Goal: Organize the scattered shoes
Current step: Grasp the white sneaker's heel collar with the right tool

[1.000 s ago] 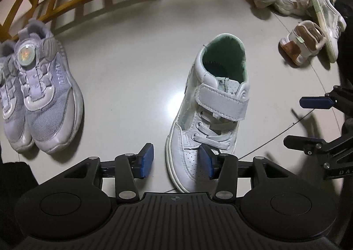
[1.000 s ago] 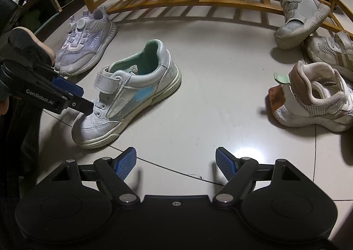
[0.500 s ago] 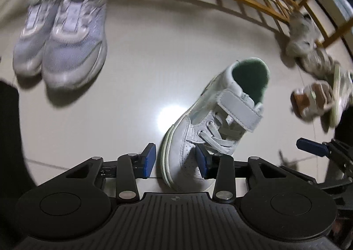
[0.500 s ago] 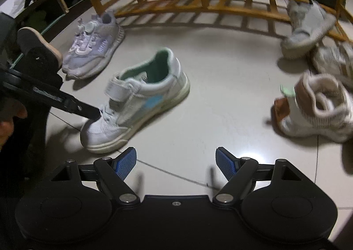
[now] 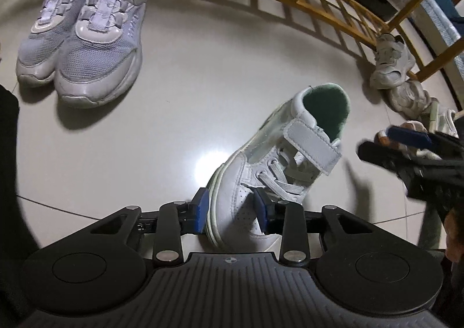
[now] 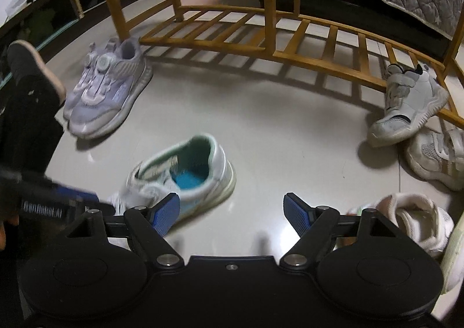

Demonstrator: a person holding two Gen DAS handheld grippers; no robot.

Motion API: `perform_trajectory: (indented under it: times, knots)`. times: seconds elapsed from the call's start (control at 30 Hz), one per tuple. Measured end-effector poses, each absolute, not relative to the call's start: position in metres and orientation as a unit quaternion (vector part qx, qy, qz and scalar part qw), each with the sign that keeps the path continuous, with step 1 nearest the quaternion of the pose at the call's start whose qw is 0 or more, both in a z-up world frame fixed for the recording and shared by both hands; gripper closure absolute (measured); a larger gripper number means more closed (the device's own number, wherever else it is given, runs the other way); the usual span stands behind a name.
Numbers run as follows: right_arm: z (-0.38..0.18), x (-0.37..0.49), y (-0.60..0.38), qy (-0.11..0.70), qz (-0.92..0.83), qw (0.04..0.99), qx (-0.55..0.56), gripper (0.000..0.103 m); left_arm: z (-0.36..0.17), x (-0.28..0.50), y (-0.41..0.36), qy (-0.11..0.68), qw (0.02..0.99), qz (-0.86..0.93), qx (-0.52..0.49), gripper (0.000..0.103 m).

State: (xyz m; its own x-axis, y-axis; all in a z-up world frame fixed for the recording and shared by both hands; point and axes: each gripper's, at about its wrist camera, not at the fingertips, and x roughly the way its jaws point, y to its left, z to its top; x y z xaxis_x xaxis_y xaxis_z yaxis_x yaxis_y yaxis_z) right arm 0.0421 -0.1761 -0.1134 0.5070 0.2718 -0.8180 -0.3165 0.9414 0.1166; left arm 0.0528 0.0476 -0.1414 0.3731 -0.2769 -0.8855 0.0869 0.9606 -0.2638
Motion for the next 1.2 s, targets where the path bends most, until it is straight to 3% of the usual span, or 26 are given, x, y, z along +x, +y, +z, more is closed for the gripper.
perform_trajectory:
  times: [0.4, 0.53, 0.63, 0.73, 0.8, 0.83, 0.93, 1.2]
  knots:
    - [-0.111, 0.07, -0.157, 0.454, 0.147, 0.878, -0.029, 0.022, -0.144, 0.044, 0.044, 0.529, 0.835, -0.135, -0.072, 0.064]
    - [-0.118, 0.085, -0.146, 0.466, 0.156, 0.87, -0.037, 0.035, -0.147, 0.041, 0.051, 0.521, 0.837, -0.14, -0.094, 0.064]
    - [-0.122, 0.095, -0.139, 0.473, 0.16, 0.866, -0.028, 0.039, -0.147, 0.039, 0.054, 0.518, 0.838, -0.141, -0.102, 0.062]
    - [-0.125, 0.104, -0.129, 0.472, 0.167, 0.865, -0.041, 0.041, -0.148, 0.039, 0.054, 0.517, 0.838, -0.14, -0.108, 0.05]
    - [-0.124, 0.108, -0.127, 0.475, 0.172, 0.862, -0.034, 0.043, -0.149, 0.039, 0.054, 0.518, 0.836, -0.142, -0.111, 0.05]
    - [-0.122, 0.108, -0.128, 0.473, 0.173, 0.863, -0.029, 0.049, -0.149, 0.039, 0.053, 0.518, 0.837, -0.142, -0.107, 0.05]
    - [-0.111, 0.107, -0.136, 0.457, 0.171, 0.873, 0.006, 0.05, -0.149, 0.038, 0.051, 0.515, 0.839, -0.143, -0.1, 0.05]
    - [-0.118, 0.085, -0.133, 0.477, 0.202, 0.852, -0.071, 0.05, -0.15, 0.039, 0.049, 0.51, 0.844, -0.138, -0.097, 0.05]
